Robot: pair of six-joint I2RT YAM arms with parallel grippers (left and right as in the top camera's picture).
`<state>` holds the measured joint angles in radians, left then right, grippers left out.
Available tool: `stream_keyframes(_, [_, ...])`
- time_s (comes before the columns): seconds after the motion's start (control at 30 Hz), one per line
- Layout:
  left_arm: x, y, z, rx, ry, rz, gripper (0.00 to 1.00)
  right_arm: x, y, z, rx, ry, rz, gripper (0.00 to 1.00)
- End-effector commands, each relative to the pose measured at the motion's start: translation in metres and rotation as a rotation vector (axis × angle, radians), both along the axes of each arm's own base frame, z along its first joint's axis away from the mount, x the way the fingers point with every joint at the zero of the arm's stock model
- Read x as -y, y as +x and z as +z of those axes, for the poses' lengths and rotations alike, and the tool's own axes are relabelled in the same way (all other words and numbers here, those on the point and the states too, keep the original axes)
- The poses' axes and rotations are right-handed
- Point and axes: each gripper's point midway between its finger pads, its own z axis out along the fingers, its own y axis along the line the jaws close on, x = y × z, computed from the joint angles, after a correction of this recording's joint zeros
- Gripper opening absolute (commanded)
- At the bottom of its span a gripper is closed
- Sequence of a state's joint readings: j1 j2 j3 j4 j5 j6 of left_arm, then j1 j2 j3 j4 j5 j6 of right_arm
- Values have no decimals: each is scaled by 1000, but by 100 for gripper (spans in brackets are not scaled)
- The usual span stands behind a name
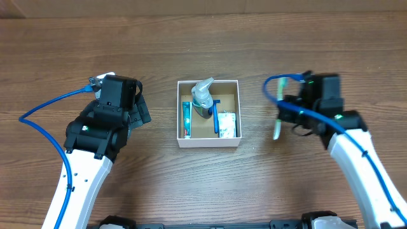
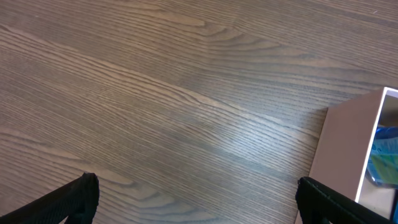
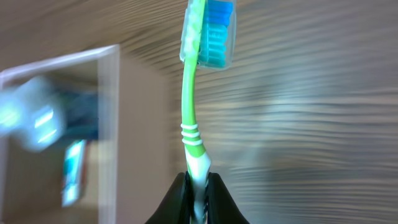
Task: Pack container
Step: 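Carry the toothbrush into the box and release it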
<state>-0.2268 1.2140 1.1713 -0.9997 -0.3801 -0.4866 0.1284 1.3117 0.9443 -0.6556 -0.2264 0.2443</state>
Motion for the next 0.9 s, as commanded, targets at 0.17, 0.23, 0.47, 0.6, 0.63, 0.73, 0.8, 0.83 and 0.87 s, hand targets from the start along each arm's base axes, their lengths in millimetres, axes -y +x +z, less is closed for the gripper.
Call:
stream_keyframes(0.17, [-4, 3, 6, 12, 23, -1, 100, -90, -17, 29, 157, -75, 197, 8])
stream_keyframes(0.23, [-4, 3, 6, 12, 23, -1, 100, -104, -16, 35, 201, -77, 221, 8])
stream_keyframes(0.47, [-4, 3, 6, 12, 23, -1, 100, -126, 1, 45, 296, -43, 236, 8])
stream_keyframes(0.6, [-4, 3, 6, 12, 23, -1, 100, -133, 11, 27, 275, -52, 239, 8])
stream_keyframes(0.63, [-4, 3, 6, 12, 23, -1, 100, -135, 14, 20, 264, -57, 240, 8])
stream_keyframes(0.73, [-4, 3, 6, 12, 23, -1, 100, -140, 23, -2, 238, -70, 242, 8])
stream_keyframes(0.8, [-4, 3, 6, 12, 23, -1, 100, -142, 26, -13, 219, -79, 244, 8])
stream_keyframes(0.83, [-4, 3, 6, 12, 23, -1, 100, -142, 26, -18, 209, -82, 243, 8])
stream_keyframes(0.87, [-4, 3, 6, 12, 23, -1, 100, -142, 26, -21, 204, -83, 242, 8])
